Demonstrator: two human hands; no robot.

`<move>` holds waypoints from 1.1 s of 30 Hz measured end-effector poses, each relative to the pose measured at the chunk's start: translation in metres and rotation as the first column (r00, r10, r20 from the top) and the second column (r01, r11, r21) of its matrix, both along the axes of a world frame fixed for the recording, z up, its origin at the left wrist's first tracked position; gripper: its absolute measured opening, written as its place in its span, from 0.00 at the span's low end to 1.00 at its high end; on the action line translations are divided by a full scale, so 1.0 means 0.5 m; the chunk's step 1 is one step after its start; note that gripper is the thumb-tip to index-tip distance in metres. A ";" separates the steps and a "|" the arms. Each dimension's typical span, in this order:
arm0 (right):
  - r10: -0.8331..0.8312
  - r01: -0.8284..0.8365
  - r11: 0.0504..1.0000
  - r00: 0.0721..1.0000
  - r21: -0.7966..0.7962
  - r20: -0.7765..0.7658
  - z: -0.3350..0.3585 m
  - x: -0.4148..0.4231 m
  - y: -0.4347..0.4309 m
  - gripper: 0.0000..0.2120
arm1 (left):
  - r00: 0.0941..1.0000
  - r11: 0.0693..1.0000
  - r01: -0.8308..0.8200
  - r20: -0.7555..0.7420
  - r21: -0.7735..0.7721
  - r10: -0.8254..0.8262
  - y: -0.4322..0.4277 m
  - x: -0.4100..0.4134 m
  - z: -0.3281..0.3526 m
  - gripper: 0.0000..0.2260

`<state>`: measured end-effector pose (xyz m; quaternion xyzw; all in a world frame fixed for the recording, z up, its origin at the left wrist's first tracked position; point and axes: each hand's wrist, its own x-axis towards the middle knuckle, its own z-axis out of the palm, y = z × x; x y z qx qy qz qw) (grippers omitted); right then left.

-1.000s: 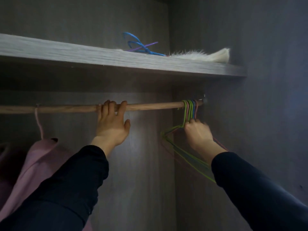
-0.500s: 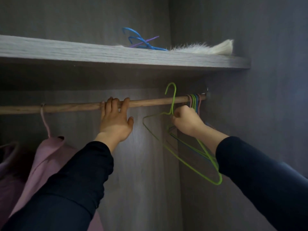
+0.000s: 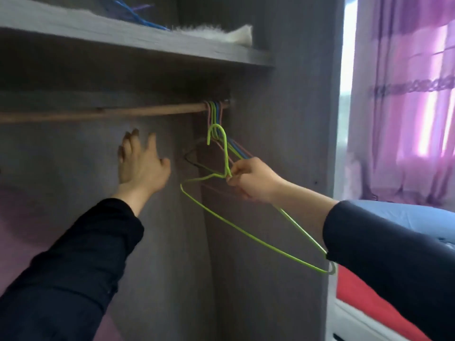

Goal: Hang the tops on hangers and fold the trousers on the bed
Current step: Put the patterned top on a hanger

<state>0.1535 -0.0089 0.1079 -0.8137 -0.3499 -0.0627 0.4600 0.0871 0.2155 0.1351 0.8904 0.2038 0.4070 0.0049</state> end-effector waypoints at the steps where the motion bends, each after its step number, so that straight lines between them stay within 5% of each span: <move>1: -0.020 0.020 0.999 1.000 -0.036 0.020 -0.004 -0.009 -0.037 0.08 | 0.999 0.999 0.050 -0.011 -0.019 -0.051 -0.041 0.008 -0.020 0.27; 7: -0.062 0.064 0.956 0.998 -0.285 0.015 -0.038 -0.059 -0.319 0.17 | 0.940 0.931 0.341 0.071 -0.129 -0.334 -0.318 0.035 -0.123 0.17; 14: -0.147 0.052 0.878 0.975 -0.475 -0.166 -0.131 -0.092 -0.758 0.15 | 0.830 0.837 0.547 0.136 -0.009 -0.541 -0.733 0.039 -0.254 0.14; 24: -0.517 0.341 0.748 0.837 -0.570 -0.178 -0.290 -0.080 -1.332 0.15 | 0.622 0.655 0.684 -0.211 -0.321 -0.754 -1.370 0.188 -0.422 0.14; 33: -0.736 0.583 0.649 0.643 -0.488 -0.211 -0.391 0.002 -1.753 0.06 | 0.325 0.433 0.836 -0.334 -0.336 -0.885 -1.860 0.371 -0.543 0.15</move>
